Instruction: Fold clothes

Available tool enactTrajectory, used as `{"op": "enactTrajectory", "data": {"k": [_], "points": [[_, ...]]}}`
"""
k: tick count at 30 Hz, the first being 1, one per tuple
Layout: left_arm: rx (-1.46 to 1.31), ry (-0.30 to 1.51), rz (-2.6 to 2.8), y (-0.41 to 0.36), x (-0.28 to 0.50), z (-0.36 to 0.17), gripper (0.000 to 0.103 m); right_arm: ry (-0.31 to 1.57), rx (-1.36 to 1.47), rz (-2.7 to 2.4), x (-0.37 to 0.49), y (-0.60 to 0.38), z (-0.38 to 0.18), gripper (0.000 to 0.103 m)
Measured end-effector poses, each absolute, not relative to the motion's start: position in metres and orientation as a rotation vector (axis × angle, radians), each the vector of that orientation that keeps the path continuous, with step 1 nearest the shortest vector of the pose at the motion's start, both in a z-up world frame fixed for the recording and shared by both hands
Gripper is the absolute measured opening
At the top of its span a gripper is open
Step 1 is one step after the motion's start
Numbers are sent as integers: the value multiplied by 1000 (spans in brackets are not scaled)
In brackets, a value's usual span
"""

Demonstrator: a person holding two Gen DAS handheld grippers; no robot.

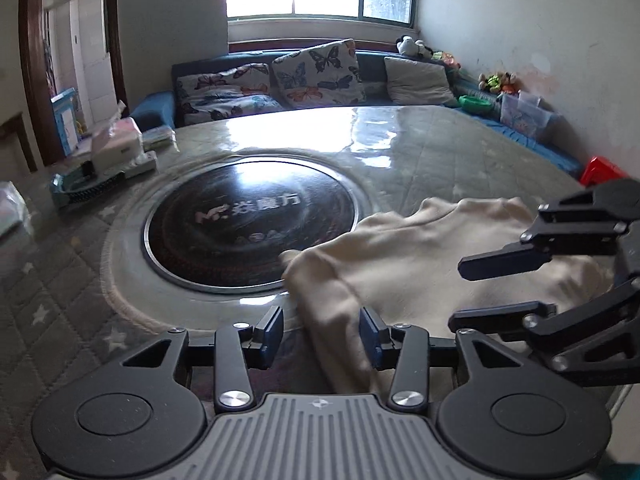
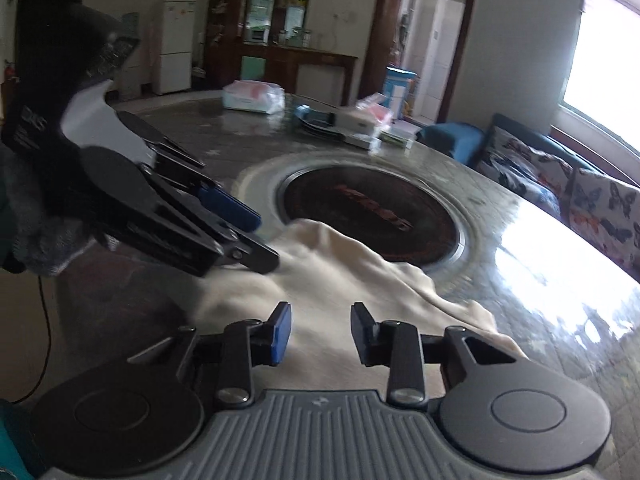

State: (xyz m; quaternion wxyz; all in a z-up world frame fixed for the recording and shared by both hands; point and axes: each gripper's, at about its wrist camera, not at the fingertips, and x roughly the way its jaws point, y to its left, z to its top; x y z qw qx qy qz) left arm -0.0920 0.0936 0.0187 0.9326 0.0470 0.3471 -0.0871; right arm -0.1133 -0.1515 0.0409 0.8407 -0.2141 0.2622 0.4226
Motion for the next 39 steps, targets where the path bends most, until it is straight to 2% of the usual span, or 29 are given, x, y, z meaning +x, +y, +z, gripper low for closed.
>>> {"op": "enactTrajectory", "data": {"k": [14, 28, 39], "points": [[-50, 698, -67, 145, -107, 31, 46, 536, -515, 961, -131, -110, 31, 32], [-209, 739, -120, 137, -101, 29, 46, 540, -534, 983, -133, -101, 21, 30], [-159, 765, -144, 113, -79, 13, 44, 561, -519, 993, -136, -106, 25, 30]]}}
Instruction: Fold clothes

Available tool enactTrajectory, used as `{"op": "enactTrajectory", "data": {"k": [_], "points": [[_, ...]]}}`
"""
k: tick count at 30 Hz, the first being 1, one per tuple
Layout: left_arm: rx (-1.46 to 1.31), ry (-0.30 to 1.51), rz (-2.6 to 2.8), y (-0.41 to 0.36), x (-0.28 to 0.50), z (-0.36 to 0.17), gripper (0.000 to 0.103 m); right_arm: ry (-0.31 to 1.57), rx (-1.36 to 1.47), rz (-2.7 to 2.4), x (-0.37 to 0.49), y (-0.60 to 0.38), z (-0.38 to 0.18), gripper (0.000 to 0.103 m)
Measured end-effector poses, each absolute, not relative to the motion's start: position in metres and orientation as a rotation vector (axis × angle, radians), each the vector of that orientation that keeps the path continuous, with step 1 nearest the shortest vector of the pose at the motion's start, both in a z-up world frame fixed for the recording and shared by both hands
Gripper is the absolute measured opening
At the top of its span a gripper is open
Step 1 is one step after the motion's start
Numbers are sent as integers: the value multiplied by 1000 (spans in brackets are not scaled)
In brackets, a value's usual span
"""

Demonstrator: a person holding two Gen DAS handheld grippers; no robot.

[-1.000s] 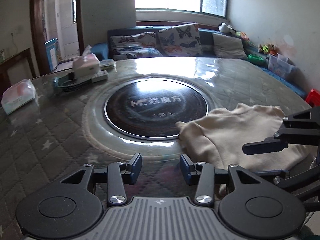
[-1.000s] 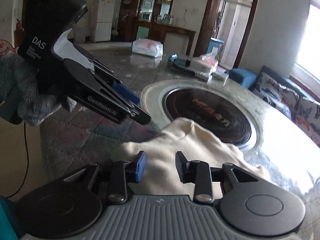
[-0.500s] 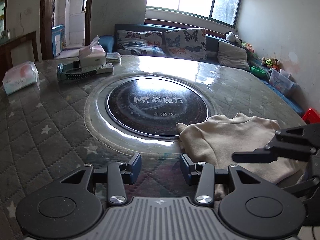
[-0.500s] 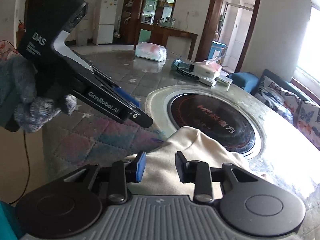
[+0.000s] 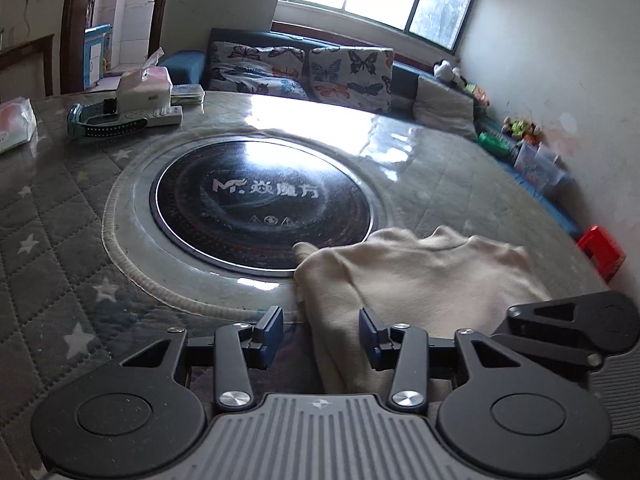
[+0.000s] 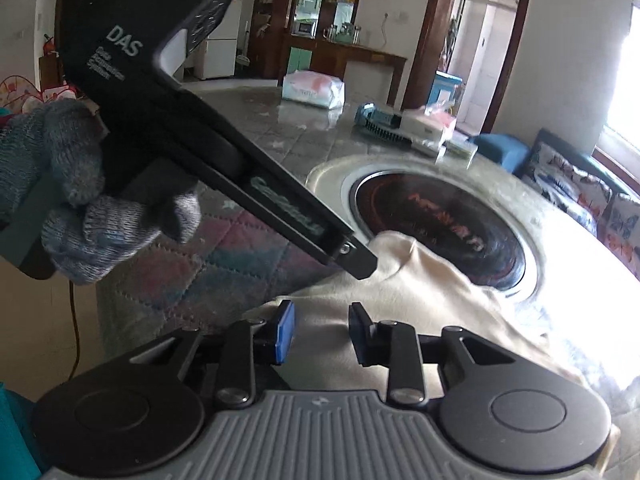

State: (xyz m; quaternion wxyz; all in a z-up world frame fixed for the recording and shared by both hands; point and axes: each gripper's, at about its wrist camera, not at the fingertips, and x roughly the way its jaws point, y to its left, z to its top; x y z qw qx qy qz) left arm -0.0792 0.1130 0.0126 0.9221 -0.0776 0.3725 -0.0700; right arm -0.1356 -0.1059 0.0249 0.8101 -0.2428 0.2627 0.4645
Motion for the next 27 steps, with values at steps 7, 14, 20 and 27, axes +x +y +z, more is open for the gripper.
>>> {"op": "enactTrajectory", "data": {"k": [7, 14, 20, 27], "points": [[-138, 765, -135, 120, -76, 12, 44, 531, -540, 1019, -143, -107, 32, 30], [-228, 755, -101, 139, -76, 26, 44, 501, -609, 1070, -158, -103, 32, 35], [-394, 768, -127, 151, -88, 31, 48, 492, -725, 1030, -167, -85, 15, 34], [-636, 827, -135, 153, -89, 15, 52, 506, -596, 1019, -158, -97, 30, 11]]}}
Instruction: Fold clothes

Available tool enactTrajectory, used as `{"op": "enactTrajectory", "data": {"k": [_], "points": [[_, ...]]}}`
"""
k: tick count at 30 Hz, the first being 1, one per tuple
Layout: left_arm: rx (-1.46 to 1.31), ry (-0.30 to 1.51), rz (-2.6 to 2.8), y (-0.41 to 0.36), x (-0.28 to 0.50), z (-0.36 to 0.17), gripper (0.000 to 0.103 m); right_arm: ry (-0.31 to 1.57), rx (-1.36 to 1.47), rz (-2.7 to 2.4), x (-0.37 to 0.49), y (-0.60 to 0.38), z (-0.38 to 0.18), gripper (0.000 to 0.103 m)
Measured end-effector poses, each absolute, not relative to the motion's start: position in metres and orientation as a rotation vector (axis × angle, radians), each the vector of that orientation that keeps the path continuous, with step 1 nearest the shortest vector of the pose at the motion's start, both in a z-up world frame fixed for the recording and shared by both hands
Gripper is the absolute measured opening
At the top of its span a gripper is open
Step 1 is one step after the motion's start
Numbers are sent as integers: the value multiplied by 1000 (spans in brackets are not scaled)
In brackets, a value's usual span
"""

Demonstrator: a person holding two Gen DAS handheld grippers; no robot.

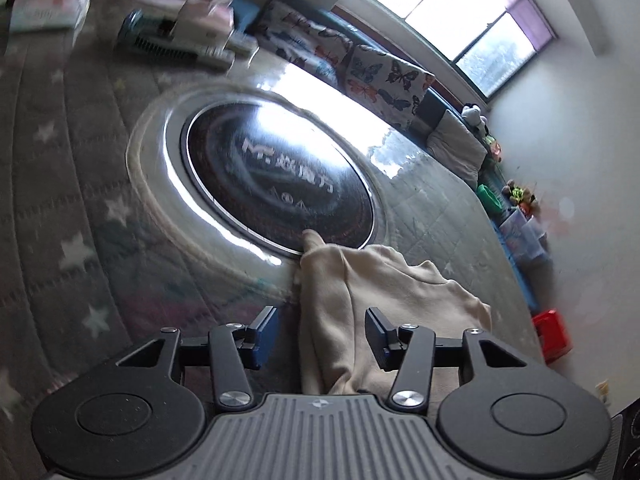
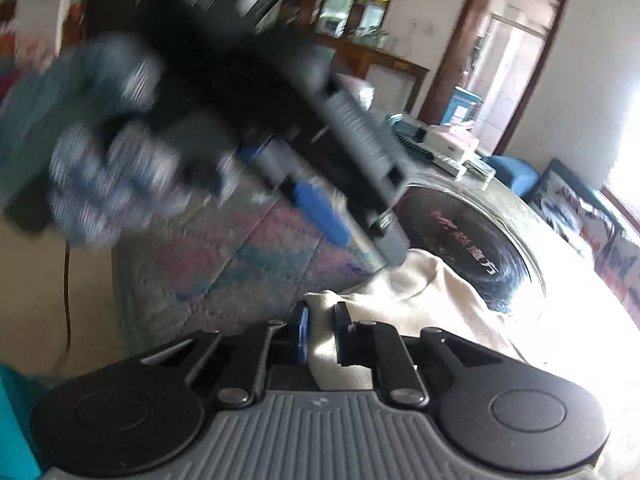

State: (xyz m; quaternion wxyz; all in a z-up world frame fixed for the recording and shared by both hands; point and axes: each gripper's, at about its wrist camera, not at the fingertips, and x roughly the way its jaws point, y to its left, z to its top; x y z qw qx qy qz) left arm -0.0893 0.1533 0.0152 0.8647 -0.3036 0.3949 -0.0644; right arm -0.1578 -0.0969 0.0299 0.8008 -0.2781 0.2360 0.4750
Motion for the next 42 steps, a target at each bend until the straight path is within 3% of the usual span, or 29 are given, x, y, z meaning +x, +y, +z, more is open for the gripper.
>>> {"op": "enactTrajectory", "data": {"k": [9, 12, 14, 18, 23, 28, 33, 36, 42], "points": [[-910, 826, -146, 149, -82, 1, 51, 497, -431, 1011, -148, -124, 53, 10], [-921, 823, -132, 147, -80, -2, 49, 490, -421, 1012, -148, -130, 56, 9], [-949, 827, -125, 150, -80, -5, 39, 486, -414, 1011, -150, -133, 58, 9], [-1018, 814, -109, 159, -82, -9, 39, 480, -390, 1000, -151, -137, 61, 9], [-1068, 793, -116, 170, -87, -6, 57, 469, -367, 989, -150, -141, 67, 9], [-1107, 801, -150, 168, -85, -10, 64, 460, -367, 990, -151, -142, 69, 9], [-1157, 835, -151, 163, -82, -20, 64, 458, -362, 989, -152, -143, 69, 9], [-1165, 837, -155, 163, -78, -22, 61, 456, -363, 990, -150, -142, 69, 9], [-1171, 836, -156, 167, -72, -26, 22, 461, -374, 1000, -149, -140, 66, 9]]}}
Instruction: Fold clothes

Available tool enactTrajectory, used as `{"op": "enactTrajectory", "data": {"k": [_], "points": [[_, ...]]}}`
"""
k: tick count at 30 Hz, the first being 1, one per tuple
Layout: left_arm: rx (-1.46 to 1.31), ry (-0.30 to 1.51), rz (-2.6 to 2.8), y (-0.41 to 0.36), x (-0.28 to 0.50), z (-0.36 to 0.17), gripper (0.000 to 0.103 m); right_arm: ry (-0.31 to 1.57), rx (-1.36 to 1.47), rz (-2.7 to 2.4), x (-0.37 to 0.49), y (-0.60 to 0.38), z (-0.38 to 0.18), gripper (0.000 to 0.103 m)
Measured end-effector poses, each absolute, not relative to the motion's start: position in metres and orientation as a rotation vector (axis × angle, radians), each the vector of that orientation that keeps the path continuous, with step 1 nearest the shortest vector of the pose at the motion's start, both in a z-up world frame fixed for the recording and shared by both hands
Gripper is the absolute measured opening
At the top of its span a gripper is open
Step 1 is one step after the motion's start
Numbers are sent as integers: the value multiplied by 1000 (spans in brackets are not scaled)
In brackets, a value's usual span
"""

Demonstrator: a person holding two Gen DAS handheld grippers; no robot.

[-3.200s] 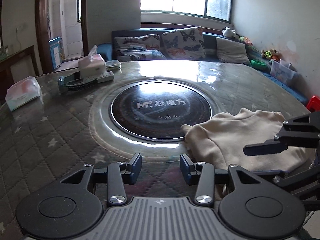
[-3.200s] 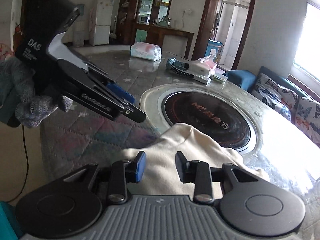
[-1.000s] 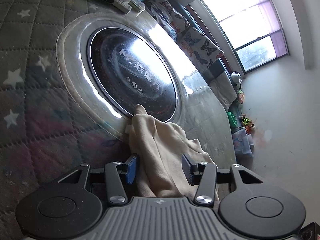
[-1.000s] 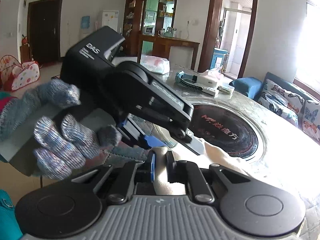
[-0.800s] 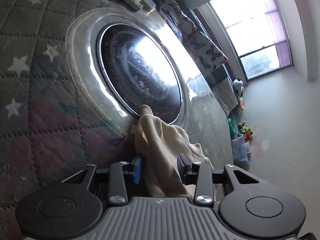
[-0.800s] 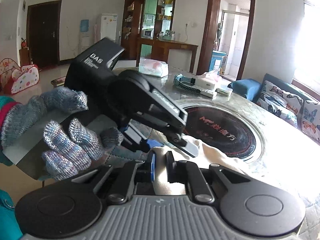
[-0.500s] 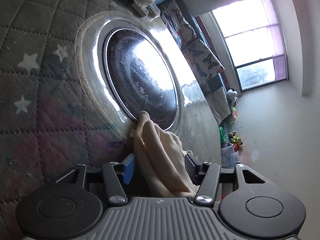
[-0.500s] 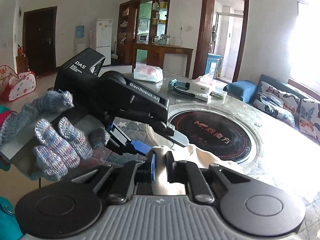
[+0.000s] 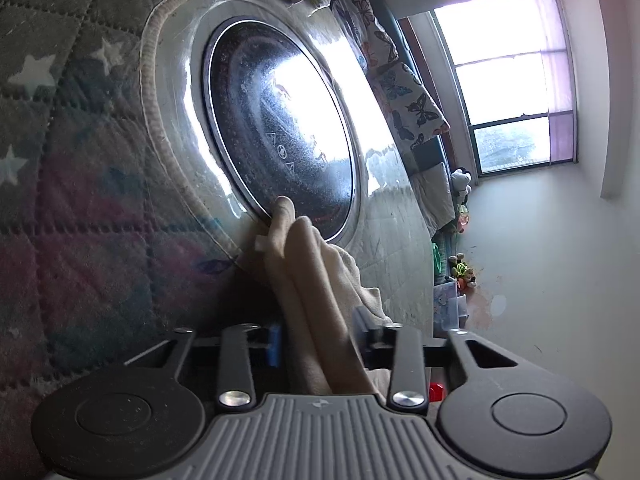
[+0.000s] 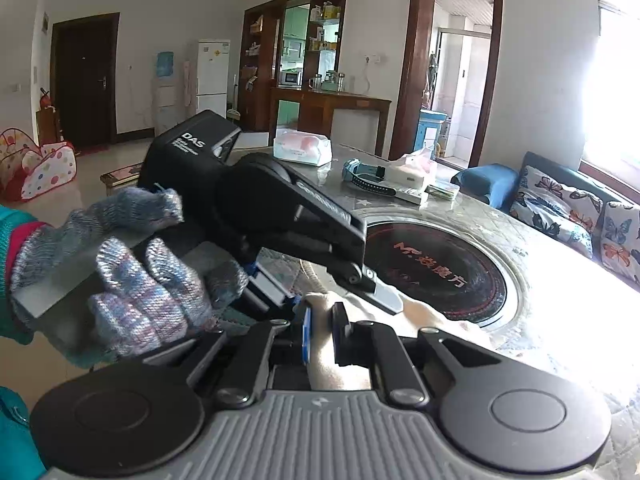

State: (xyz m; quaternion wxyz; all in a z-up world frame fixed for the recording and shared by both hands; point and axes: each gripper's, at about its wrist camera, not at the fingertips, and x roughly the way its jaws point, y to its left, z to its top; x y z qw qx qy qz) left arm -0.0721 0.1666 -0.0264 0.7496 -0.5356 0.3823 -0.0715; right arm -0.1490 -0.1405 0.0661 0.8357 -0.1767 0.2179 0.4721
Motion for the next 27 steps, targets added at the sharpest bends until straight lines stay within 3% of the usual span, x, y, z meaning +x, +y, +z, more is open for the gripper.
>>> {"op": "enactTrajectory", "data": {"k": [5, 10, 20, 27], "points": [[-1130, 813, -127, 168, -75, -25, 14, 468, -381, 1007, -149, -140, 63, 11], [-1079, 806, -108, 167, -73, -19, 13, 512, -341, 870, -131, -170, 58, 21], [-980, 811, -86, 157, -63, -11, 13, 604, -242, 544, -88, -243, 46, 23], [-939, 820, -79, 153, -61, -7, 13, 699, -52, 393, -54, -297, 28, 33]]}}
